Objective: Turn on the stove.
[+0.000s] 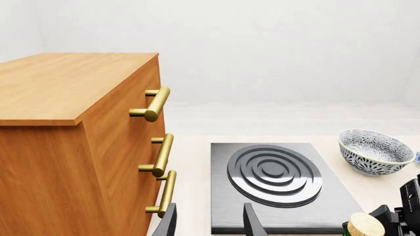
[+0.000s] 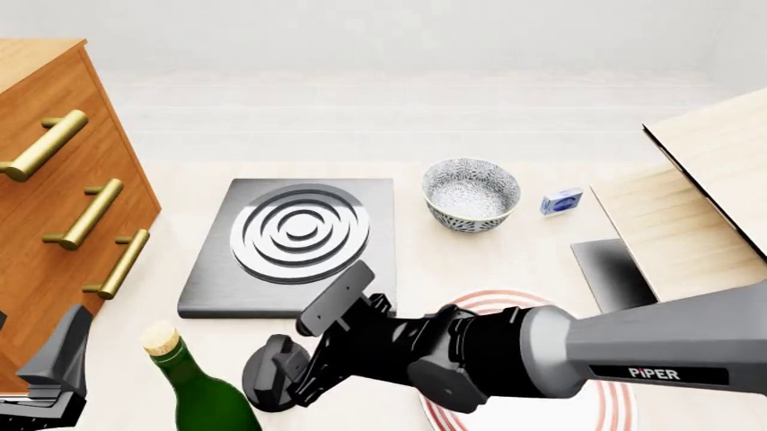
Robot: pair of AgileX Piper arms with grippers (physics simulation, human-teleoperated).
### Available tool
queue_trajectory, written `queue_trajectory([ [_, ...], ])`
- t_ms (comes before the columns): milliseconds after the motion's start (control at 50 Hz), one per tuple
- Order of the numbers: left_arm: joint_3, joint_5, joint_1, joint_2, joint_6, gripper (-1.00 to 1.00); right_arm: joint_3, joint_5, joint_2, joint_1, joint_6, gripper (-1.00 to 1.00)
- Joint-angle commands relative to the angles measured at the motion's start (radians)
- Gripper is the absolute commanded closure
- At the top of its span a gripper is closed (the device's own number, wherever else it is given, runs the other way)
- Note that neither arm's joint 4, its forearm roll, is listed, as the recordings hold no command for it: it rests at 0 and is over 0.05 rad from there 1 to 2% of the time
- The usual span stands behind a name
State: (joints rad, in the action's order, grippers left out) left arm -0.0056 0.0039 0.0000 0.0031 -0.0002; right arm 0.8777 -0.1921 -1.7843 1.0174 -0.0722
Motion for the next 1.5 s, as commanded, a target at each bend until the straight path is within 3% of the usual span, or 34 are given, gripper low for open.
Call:
queue_trajectory([
  [20,0.000,0.000,0.000,0.000,0.000,-1.00,0.035,0.007,-0.037,0.010,0.001,-1.00],
  [900,0.000,0.000,0.000,0.000,0.000,-1.00,0.142,0.073,-0.114,0.000,0.063,-1.00],
  [1500,0.000,0.000,0.000,0.000,0.000,-1.00,0.183,0.090,-0.182,-0.078,0.115,-1.00],
])
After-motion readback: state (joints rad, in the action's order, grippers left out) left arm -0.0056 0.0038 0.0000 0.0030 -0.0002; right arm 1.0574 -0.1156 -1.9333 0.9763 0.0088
